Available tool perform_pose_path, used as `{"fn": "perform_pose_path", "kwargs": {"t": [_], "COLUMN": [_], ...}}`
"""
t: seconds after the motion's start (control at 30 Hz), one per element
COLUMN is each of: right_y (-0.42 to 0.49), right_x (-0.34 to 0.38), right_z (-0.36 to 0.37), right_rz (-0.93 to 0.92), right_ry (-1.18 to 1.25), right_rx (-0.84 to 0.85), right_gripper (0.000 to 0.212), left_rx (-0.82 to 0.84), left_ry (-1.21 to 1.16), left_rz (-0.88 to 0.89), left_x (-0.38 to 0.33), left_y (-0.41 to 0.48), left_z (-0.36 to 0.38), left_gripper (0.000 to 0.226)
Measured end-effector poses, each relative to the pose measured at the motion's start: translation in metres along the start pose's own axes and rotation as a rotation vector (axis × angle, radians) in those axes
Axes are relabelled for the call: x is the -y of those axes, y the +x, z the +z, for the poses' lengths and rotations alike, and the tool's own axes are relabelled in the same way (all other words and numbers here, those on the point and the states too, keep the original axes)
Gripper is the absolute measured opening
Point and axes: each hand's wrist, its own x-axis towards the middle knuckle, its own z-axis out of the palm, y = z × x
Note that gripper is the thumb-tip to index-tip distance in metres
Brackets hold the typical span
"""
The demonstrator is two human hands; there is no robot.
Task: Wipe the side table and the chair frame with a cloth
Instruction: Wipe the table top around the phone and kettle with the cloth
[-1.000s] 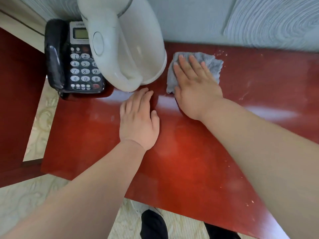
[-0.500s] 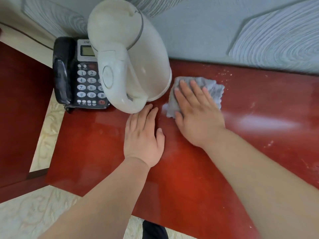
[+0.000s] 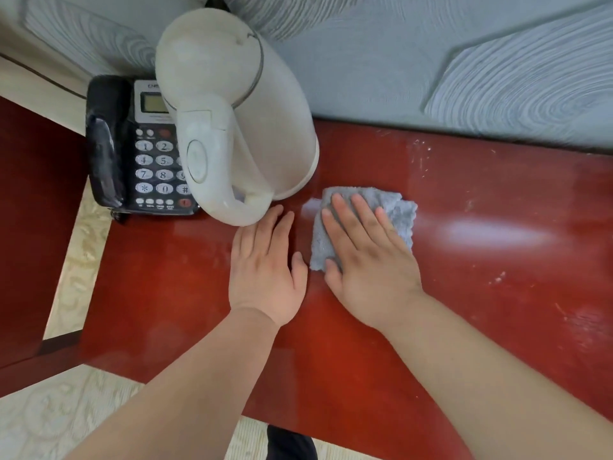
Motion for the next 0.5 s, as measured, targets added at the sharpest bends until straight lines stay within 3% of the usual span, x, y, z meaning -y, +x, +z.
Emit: {"fn": "perform_pose_path", "kwargs": {"t": [0.2,0.5], "right_y": [0.099,0.051], "right_x": [-0.034,-0.076], "right_z": [-0.023,-0.029], "right_rz": [0.029,0.383], "right_ry": [-0.026,-0.018], "right_rx": [0.011,-0.022], "right_gripper": [0.072,0.072], "left_rx": [0.001,-0.023], "left_ry": [-0.049,-0.055], "left_rz": [-0.017,-0.02], "left_x": [-0.003,0.0], "left_y": [0.001,0.0], "left_z": [0.0,0.001], "left_gripper": [0.063,0.061]}}
